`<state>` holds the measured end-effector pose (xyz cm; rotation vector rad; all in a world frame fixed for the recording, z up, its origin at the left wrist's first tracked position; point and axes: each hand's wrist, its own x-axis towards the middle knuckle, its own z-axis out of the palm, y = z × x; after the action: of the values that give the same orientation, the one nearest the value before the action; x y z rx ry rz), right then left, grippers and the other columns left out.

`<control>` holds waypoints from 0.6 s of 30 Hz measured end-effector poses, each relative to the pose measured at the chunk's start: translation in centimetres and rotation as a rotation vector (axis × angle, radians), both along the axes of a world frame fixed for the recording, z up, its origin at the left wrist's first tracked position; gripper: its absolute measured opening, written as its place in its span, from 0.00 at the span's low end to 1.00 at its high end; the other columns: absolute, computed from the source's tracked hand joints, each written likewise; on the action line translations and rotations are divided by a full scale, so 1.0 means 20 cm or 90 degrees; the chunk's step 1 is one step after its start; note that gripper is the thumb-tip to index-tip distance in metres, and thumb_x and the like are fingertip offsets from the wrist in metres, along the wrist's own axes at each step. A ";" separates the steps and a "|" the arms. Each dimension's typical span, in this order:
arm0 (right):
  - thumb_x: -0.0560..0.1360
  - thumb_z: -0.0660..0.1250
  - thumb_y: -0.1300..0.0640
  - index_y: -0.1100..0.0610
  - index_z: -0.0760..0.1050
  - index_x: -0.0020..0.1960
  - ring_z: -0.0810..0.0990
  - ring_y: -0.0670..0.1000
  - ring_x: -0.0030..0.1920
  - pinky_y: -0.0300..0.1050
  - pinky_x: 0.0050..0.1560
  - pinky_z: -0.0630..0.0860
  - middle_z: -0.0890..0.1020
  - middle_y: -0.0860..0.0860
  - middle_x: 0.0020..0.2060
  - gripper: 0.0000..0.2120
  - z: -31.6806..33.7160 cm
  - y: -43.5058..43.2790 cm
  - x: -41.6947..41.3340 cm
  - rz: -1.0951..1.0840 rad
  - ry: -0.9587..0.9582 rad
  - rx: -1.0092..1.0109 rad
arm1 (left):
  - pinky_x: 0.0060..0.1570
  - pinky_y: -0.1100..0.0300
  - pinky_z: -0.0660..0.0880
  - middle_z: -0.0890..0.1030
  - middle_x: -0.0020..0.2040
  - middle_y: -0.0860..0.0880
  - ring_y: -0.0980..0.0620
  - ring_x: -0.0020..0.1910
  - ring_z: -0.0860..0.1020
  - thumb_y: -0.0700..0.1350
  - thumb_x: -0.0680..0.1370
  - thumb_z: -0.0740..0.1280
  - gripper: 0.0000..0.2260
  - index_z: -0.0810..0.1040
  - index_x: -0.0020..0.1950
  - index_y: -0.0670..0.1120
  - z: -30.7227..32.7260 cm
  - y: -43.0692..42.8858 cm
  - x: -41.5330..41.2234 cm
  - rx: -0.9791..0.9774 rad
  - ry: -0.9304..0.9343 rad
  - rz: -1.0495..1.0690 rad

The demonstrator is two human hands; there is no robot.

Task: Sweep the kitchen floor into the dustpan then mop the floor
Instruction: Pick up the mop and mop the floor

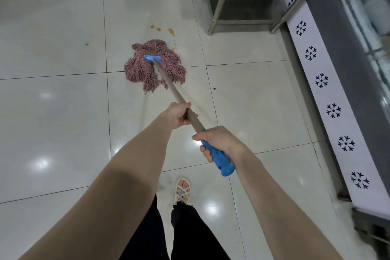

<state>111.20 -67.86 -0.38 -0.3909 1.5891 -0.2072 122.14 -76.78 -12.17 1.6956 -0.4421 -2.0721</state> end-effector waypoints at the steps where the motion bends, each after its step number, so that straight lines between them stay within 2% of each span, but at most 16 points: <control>1: 0.75 0.68 0.60 0.61 0.70 0.50 0.68 0.46 0.18 0.33 0.21 0.68 0.71 0.54 0.28 0.09 0.00 -0.03 0.05 0.005 -0.003 0.005 | 0.45 0.49 0.80 0.77 0.40 0.39 0.44 0.38 0.79 0.41 0.83 0.60 0.10 0.67 0.57 0.34 0.00 -0.02 0.06 0.001 0.000 0.000; 4: 0.76 0.68 0.59 0.61 0.70 0.50 0.68 0.46 0.17 0.34 0.21 0.68 0.71 0.54 0.28 0.09 -0.01 -0.11 0.22 0.035 -0.015 0.005 | 0.44 0.49 0.80 0.76 0.40 0.39 0.44 0.39 0.79 0.41 0.83 0.60 0.10 0.68 0.58 0.34 0.01 -0.09 0.24 0.006 0.002 0.023; 8: 0.76 0.67 0.59 0.62 0.69 0.51 0.69 0.47 0.18 0.34 0.21 0.69 0.71 0.55 0.28 0.10 -0.06 -0.24 0.53 0.070 -0.039 -0.006 | 0.26 0.56 0.79 0.75 0.41 0.39 0.44 0.39 0.78 0.41 0.83 0.60 0.10 0.68 0.55 0.34 0.00 -0.19 0.57 0.018 -0.014 0.061; 9: 0.76 0.68 0.59 0.62 0.69 0.51 0.69 0.47 0.17 0.34 0.20 0.69 0.71 0.55 0.28 0.09 -0.08 -0.27 0.62 0.072 -0.052 -0.005 | 0.24 0.57 0.78 0.75 0.40 0.40 0.44 0.38 0.78 0.41 0.83 0.60 0.09 0.69 0.53 0.34 -0.01 -0.22 0.67 0.017 -0.021 0.071; 12: 0.76 0.68 0.61 0.61 0.68 0.50 0.69 0.46 0.15 0.32 0.20 0.69 0.70 0.56 0.31 0.09 -0.13 -0.38 0.89 0.071 -0.095 0.009 | 0.27 0.56 0.80 0.76 0.38 0.40 0.44 0.35 0.78 0.42 0.83 0.60 0.10 0.70 0.49 0.35 -0.04 -0.29 0.96 0.012 -0.037 0.099; 14: 0.76 0.67 0.61 0.62 0.67 0.49 0.69 0.47 0.15 0.33 0.20 0.69 0.70 0.56 0.30 0.09 -0.15 -0.45 1.05 0.096 -0.116 0.013 | 0.32 0.54 0.82 0.76 0.37 0.41 0.47 0.28 0.80 0.42 0.83 0.61 0.10 0.70 0.47 0.35 -0.06 -0.33 1.15 0.005 -0.041 0.125; 16: 0.76 0.68 0.61 0.62 0.68 0.46 0.70 0.48 0.16 0.34 0.20 0.70 0.71 0.56 0.29 0.09 -0.19 -0.50 1.20 0.134 -0.121 0.006 | 0.31 0.55 0.81 0.76 0.36 0.41 0.49 0.24 0.80 0.42 0.83 0.61 0.11 0.70 0.45 0.35 -0.08 -0.36 1.32 0.002 -0.053 0.156; 18: 0.76 0.68 0.61 0.62 0.67 0.45 0.70 0.48 0.16 0.35 0.20 0.70 0.72 0.56 0.29 0.09 -0.22 -0.55 1.34 0.174 -0.129 0.006 | 0.29 0.56 0.80 0.76 0.36 0.41 0.48 0.25 0.80 0.42 0.83 0.60 0.11 0.70 0.45 0.35 -0.09 -0.37 1.48 0.006 -0.072 0.181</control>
<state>138.05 -78.79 -4.74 -0.5576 1.3220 -0.0281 151.83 -84.12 -13.97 1.7720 -0.2096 -1.7853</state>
